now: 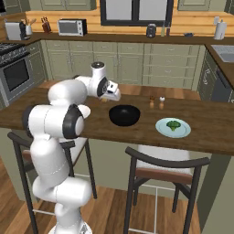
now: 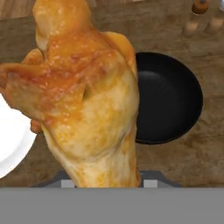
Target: Pick the chicken drumstick and broccoli from their plates and place them in the bowl. Then put the bowl in the fridge.
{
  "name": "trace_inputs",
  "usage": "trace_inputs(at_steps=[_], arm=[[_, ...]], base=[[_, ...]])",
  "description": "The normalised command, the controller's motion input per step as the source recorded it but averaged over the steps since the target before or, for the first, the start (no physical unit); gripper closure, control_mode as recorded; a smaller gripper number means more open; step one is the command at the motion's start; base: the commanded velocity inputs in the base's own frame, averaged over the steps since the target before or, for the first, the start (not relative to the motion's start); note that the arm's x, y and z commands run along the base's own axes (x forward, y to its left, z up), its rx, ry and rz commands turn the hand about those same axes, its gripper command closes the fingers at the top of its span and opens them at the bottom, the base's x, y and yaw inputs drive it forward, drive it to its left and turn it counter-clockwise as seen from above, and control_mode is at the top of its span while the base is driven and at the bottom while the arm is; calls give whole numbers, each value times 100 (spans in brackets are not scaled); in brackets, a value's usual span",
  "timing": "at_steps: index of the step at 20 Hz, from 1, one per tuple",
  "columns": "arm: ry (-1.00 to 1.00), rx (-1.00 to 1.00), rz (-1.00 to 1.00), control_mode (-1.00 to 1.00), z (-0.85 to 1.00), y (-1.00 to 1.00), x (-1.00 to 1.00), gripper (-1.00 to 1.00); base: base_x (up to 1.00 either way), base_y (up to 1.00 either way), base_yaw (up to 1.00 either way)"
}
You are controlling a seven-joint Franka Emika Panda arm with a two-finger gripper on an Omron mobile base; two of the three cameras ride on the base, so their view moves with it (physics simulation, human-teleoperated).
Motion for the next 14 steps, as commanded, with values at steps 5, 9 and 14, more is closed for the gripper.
trace_inputs(at_steps=[5, 9, 14], arm=[[0, -3, -7, -100, -25, -81, 38, 100], [1, -1, 0, -100, -78, -23, 6, 100], [2, -4, 0, -100, -75, -2, 17, 100]], base=[[0, 0, 0], [0, 0, 0], [0, 0, 0]])
